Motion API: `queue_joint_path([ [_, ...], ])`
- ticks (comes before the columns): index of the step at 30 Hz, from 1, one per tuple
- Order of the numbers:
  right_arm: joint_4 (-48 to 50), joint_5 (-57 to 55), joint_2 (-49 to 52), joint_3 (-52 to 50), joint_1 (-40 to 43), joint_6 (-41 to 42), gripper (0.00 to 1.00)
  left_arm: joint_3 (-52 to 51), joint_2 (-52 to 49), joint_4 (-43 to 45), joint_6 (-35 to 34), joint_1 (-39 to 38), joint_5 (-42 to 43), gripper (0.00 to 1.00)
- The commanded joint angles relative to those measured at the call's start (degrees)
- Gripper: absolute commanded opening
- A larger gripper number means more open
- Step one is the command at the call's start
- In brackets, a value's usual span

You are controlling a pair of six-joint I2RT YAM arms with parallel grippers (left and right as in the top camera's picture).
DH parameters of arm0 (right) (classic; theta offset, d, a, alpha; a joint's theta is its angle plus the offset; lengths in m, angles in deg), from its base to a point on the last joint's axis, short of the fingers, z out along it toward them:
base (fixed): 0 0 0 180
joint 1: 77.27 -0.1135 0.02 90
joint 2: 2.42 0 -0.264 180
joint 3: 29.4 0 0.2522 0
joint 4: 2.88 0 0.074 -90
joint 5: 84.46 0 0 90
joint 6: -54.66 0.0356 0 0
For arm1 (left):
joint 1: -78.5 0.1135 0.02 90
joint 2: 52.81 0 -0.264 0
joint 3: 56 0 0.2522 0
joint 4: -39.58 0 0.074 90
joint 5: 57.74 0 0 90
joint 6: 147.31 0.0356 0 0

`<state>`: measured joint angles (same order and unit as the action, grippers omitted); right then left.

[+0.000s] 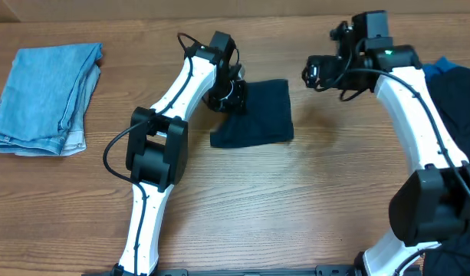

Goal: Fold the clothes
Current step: 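Lift the folded navy bundle with the left gripper and carry it onto the blue towel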

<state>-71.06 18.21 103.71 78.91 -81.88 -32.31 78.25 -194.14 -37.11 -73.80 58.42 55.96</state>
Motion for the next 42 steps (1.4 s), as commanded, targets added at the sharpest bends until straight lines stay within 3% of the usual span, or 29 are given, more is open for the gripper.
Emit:
queue_joint_path([
  [1, -2.8, -0.1, 0.2, 0.3, 2.1, 0.4, 1.0, 9.8, 5.9, 0.6, -1.5, 1.1, -9.8, 0.04],
  [6, -4.3, -0.1, 0.2, 0.3, 2.5, 0.0, 1.0, 23.9, 6.6, -7.0, -4.6, 7.3, -12.6, 0.04],
  [8, -4.7, -0.1, 0.2, 0.3, 2.5, 0.0, 1.0, 28.9, 8.0, -11.6, -4.7, 14.7, -13.8, 0.04],
  [13, -5.7, -0.1, 0.2, 0.3, 2.4, 0.0, 1.0, 29.3, 16.7, -12.7, -5.9, 31.6, -14.9, 0.04],
  [17, -6.6, 0.0, 0.2, 0.3, 2.4, 0.0, 1.0, 29.1, 15.7, -11.3, -9.9, 40.2, -12.0, 0.04],
  [23, -8.9, 0.1, 0.2, 0.3, 2.4, 0.0, 1.0, 28.7, 13.3, -0.7, -22.8, 44.8, -11.4, 0.04],
  [27, -9.4, 0.1, 0.2, 0.3, 2.4, 0.0, 1.0, 28.7, 8.2, 1.3, -22.9, 46.3, -8.3, 0.04],
  [33, -9.2, 0.1, 0.2, 0.3, 2.4, 0.0, 1.0, 28.7, -2.8, -6.1, -20.9, 51.3, -7.6, 0.04],
  [42, -8.5, 0.1, 0.2, 0.3, 2.4, 0.0, 1.0, 28.5, -4.2, -10.1, -14.1, 54.2, -8.7, 0.04],
])
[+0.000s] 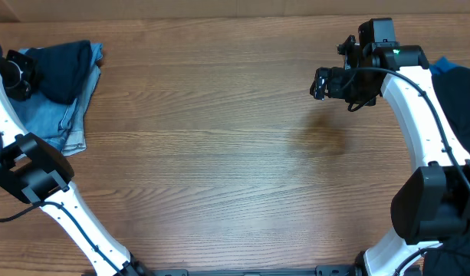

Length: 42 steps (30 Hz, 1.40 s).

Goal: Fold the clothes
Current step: 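Lift the folded navy bundle with the left gripper and carry it onto the blue towel, then lower the navy bundle onto the blue denim and release with the left gripper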

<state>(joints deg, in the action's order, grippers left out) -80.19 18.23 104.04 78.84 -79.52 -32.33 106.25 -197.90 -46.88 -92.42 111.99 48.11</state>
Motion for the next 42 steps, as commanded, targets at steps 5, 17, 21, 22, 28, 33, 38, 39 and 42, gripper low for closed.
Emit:
queue_joint_path([
  [5, 0.5, 0.1, -0.1, 0.4, 0.1, 0.0, 1.0, 0.7, 0.7, 0.5, 8.2, 0.7, -3.4, 0.04],
  [17, 1.3, 0.1, -0.1, 0.4, 0.1, 0.0, 1.0, 1.4, 5.4, 0.9, 20.0, -1.1, -12.2, 0.04],
  [21, 1.1, 0.1, -0.1, 0.4, 0.1, 0.0, 1.0, 1.1, 5.3, -1.3, 16.4, -1.9, -12.9, 0.04],
  [22, 1.0, 0.1, -0.1, 0.4, 0.1, 0.0, 1.0, 0.9, 5.3, -2.2, 14.7, -1.9, -14.1, 0.04],
  [28, 1.0, 0.1, -0.1, 0.4, 0.1, 0.0, 1.0, 0.8, 4.5, -8.5, 12.3, -1.9, -20.1, 0.14],
  [33, 0.6, 0.1, -0.1, 0.4, 0.1, 0.0, 1.0, 0.8, 4.5, -10.0, 12.4, -1.9, -22.5, 0.44],
  [38, 0.3, 0.0, -0.1, 0.4, 0.1, -0.5, 1.0, 1.7, 5.2, -10.2, 12.8, -1.6, -22.0, 0.97],
  [39, 0.3, 0.0, -0.1, 0.4, 0.1, -0.4, 1.0, 2.4, 6.5, -10.2, 12.8, -1.5, -21.4, 0.98],
  [42, 0.4, 0.0, -0.1, 0.4, 0.1, -0.4, 1.0, 3.5, 11.2, -11.1, 12.8, -1.6, -21.1, 1.0],
])
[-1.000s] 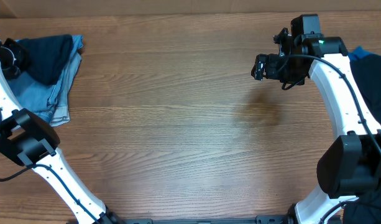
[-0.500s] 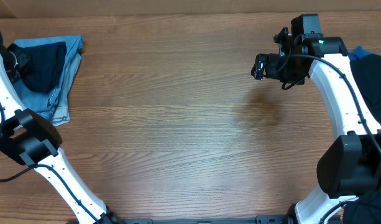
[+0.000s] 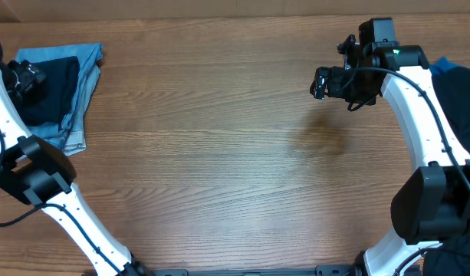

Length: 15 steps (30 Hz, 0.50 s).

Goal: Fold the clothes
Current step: 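Lower the navy bundle onto the blue denim and release with the left gripper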

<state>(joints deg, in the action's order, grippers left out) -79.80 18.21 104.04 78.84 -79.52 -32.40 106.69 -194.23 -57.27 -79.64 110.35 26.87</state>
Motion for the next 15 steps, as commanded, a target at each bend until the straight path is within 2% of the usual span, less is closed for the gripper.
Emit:
queue_joint_path([
  [1, 0.1, 0.1, -0.1, 0.4, 0.1, -0.4, 1.0, 3.1, 9.5, -1.5, 0.0, -0.1, 0.6, 1.0],
  [4, 0.5, 0.0, -0.1, 0.4, 0.1, -0.4, 1.0, 3.1, 13.5, -4.9, 0.0, -0.1, 0.5, 1.0],
  [5, 0.7, -0.8, -0.1, 0.4, 0.1, -0.3, 1.0, 3.1, 13.8, -6.2, 0.0, -0.1, 0.5, 0.91],
  [6, 1.2, -2.8, -0.1, 0.4, 0.1, -0.3, 1.0, 3.0, 13.6, -7.2, 0.1, -0.1, 0.5, 0.63],
  [7, 1.6, -4.2, 0.0, 0.4, 0.3, 0.2, 1.0, 2.6, 12.7, -8.1, 0.1, -0.1, 0.5, 0.15],
  [8, 1.7, -4.7, 0.0, 0.4, 1.0, 0.6, 1.0, 2.0, 11.2, -8.6, 0.4, -0.1, 0.3, 0.04],
  [15, 2.0, -5.2, 0.0, 0.3, 2.1, 0.1, 1.0, 1.9, 1.1, -7.2, 4.4, 0.0, -1.4, 0.04],
])
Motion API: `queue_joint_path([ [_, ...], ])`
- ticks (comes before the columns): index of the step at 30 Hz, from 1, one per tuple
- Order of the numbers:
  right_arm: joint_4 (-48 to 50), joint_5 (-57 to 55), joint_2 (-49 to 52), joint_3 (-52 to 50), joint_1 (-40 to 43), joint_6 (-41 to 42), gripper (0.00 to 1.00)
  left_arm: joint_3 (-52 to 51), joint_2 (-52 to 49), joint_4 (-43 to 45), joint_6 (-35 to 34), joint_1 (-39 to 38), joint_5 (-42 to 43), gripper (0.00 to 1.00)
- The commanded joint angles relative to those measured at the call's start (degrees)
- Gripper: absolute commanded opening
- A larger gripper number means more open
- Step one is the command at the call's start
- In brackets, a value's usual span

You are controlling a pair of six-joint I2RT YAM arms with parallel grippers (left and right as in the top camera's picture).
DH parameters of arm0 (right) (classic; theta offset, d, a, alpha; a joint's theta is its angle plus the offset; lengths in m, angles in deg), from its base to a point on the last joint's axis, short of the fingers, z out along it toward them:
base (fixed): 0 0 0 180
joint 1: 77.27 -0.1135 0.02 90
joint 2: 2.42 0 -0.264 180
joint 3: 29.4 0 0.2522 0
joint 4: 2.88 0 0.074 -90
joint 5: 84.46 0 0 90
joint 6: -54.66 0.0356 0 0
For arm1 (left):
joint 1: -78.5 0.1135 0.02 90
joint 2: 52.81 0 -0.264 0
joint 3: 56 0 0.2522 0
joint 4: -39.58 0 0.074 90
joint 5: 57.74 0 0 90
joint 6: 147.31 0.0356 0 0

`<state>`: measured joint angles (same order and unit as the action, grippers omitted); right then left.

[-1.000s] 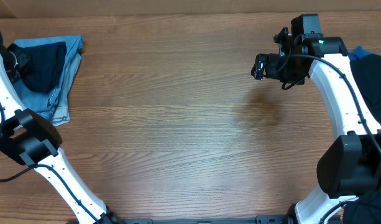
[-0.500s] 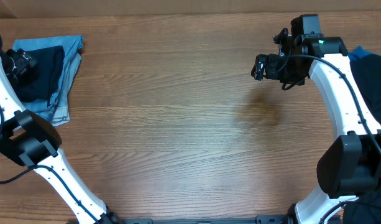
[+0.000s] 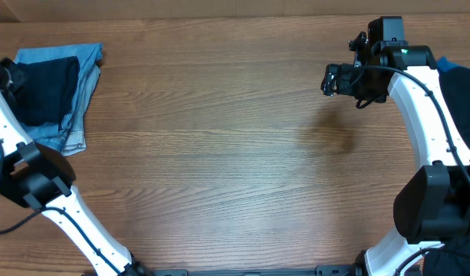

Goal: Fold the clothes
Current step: 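Lower the navy bundle onto the blue denim and release with the left gripper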

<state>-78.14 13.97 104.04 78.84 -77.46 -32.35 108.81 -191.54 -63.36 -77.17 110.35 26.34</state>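
Observation:
A folded dark navy garment (image 3: 47, 90) lies flat on a stack of folded light-blue jeans (image 3: 75, 100) at the far left of the table. My left gripper (image 3: 4, 77) is at the frame's left edge, just beside the navy garment, and looks open with nothing in it. Over the far right of the table my right gripper (image 3: 327, 80) hovers with its fingers pointing left, open and empty. A heap of dark unfolded clothes (image 3: 458, 100) with a blue piece (image 3: 442, 64) sits at the right edge.
The wooden table (image 3: 219, 169) stretches between the two piles. My left arm's base link (image 3: 35, 184) stands at the near left and the right arm's base (image 3: 434, 211) at the near right.
My left gripper has drawn back to the left off the navy garment, which stays flat on the jeans. My right gripper has shifted slightly to the right.
My left gripper was on the folded navy garment at the table's middle. Then it held the garment bunched over the jeans stack at the far left. Then the garment lay on the stack under the gripper, and now it lies there alone.

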Motion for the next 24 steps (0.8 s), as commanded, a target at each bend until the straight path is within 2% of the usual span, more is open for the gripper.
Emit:
queue_joint_path([
  [1, 0.3, -0.9, 0.0, 0.3, 0.0, 0.0, 1.0, -0.3, -1.9, -1.9, 1.6, 0.0, -0.9, 0.04],
  [5, 0.3, -0.9, 0.0, 0.3, 0.0, 0.0, 1.0, -0.4, -3.5, -3.9, 1.6, 0.0, -2.2, 0.04],
  [7, 0.3, -2.0, 0.0, 0.3, 0.0, 0.0, 1.0, -0.9, -3.8, -7.6, 1.1, 0.0, -2.0, 0.04],
  [13, 2.0, -7.3, 0.0, 0.3, 0.5, 0.1, 1.0, -3.3, -3.8, -7.6, 0.1, -0.1, 0.4, 0.04],
  [19, 5.2, -8.4, 0.0, 0.2, 6.8, 2.0, 1.0, -10.7, -3.8, -5.2, 0.5, 0.1, -1.9, 0.04],
  [22, 5.7, -8.4, 0.0, 0.0, 9.7, 2.0, 1.0, -17.4, -3.8, -1.2, 0.7, -0.3, 1.3, 0.04],
  [24, 5.7, -8.4, 0.0, 0.0, 10.7, 2.0, 1.0, -17.6, -3.5, -1.7, 3.0, -0.8, 6.2, 0.04],
])
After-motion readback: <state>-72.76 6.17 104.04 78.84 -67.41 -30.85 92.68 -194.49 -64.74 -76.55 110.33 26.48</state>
